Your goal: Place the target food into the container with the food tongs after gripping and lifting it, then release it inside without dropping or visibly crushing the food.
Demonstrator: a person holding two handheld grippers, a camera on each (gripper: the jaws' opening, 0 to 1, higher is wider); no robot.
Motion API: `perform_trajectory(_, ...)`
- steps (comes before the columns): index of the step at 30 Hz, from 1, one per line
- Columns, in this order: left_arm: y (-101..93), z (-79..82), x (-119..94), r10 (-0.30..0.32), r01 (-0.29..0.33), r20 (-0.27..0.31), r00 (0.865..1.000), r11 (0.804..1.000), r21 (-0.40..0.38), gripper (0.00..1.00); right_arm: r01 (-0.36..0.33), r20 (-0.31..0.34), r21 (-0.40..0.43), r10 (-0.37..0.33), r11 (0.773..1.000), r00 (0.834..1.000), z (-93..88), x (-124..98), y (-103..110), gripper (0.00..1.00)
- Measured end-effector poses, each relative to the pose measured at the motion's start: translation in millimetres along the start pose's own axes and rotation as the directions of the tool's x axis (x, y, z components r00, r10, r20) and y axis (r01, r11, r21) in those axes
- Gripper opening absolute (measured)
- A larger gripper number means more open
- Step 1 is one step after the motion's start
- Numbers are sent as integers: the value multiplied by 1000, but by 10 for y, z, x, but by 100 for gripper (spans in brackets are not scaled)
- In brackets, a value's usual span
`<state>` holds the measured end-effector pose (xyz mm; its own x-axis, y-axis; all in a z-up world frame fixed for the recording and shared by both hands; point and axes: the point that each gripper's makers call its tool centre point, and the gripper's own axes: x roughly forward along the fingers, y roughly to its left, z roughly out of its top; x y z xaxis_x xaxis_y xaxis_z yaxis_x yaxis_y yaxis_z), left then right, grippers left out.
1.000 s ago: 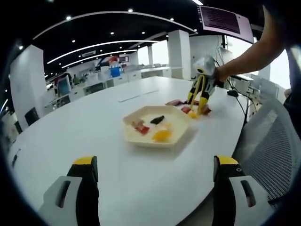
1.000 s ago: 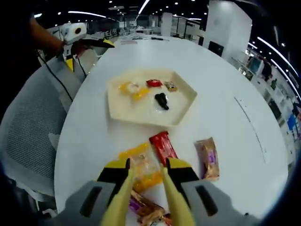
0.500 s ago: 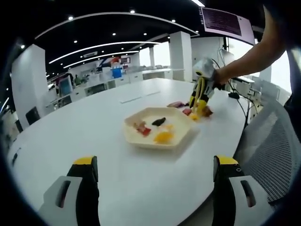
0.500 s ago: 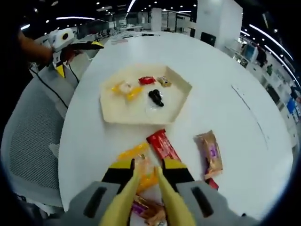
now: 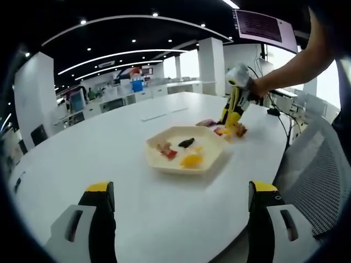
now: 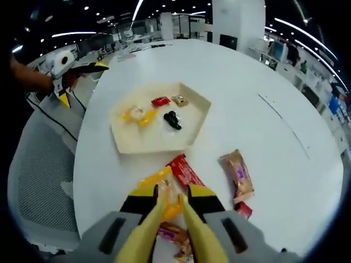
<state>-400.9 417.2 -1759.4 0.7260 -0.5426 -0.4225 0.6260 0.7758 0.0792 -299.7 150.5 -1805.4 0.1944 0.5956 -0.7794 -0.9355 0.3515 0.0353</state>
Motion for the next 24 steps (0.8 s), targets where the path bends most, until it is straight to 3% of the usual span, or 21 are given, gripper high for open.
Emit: perform_trajectory(24,3,54,-8,-11,12,36,999,1000,-28,100,65,14,22,-65,998,998,217,-243,-113,18)
